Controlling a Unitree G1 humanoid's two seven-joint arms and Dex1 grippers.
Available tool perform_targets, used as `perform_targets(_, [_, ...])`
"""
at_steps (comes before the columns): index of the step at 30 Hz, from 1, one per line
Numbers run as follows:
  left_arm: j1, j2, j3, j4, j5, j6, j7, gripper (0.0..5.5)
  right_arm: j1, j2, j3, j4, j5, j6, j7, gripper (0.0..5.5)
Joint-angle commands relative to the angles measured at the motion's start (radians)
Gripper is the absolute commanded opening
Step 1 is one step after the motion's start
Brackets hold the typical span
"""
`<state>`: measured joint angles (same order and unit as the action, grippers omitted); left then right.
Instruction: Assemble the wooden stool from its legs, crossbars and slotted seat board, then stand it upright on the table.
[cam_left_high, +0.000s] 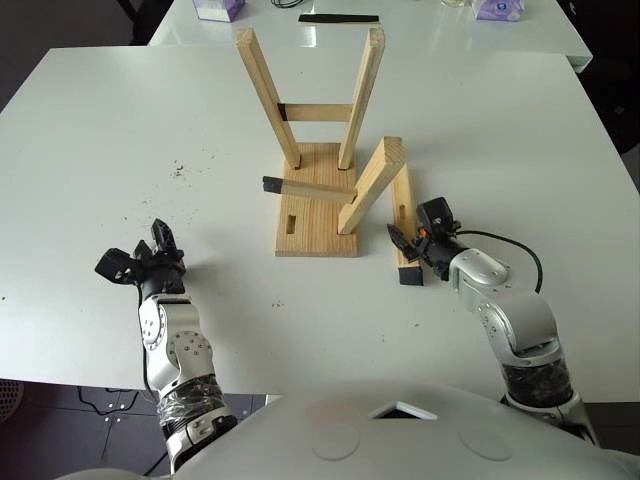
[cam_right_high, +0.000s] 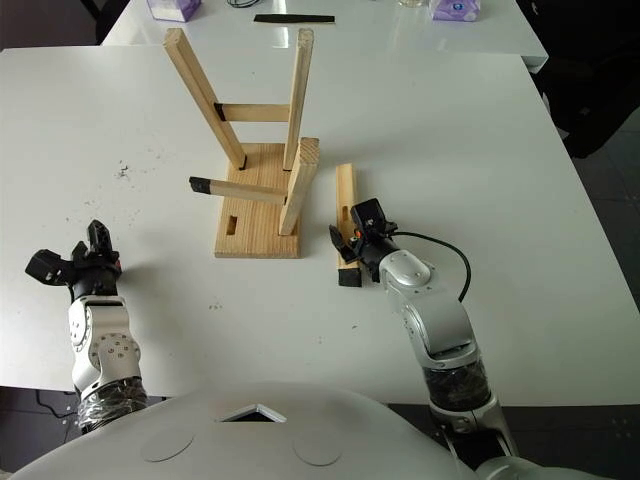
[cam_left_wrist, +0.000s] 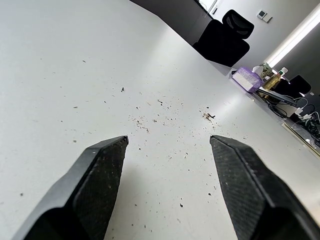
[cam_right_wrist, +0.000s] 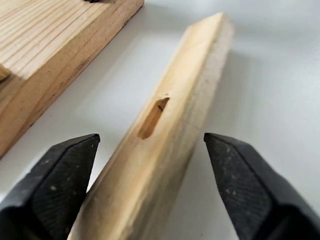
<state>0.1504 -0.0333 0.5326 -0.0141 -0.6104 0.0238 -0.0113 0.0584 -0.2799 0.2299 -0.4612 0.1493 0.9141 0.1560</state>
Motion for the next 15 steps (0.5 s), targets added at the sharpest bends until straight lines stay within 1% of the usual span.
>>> perform_targets(1, [0.004, 0.001, 0.004, 0.001, 0.001, -0.008, 0.005, 3.04, 0.032, -0.046, -0.011, -0.005, 0.002, 0.063, 0.032, 3.86])
perform_targets(8, [0.004, -0.016, 0.001, -0.005, 0.001, -0.018, 0.009, 3.04, 0.006, -0.055, -0.023, -0.006, 0.009, 0.069, 0.058, 3.86])
perform_targets(12, [0.017, -0.027, 0.001, -0.009, 0.004, -0.025, 0.01, 3.04, -0.043, -0.043, -0.089, 0.04, 0.07, 0.077, 0.118, 3.86])
perform_targets(15, [0.025, -0.035, -0.003, -0.009, 0.006, -0.03, 0.009, 3.04, -0.1, -0.032, -0.161, 0.102, 0.129, 0.087, 0.163, 3.86])
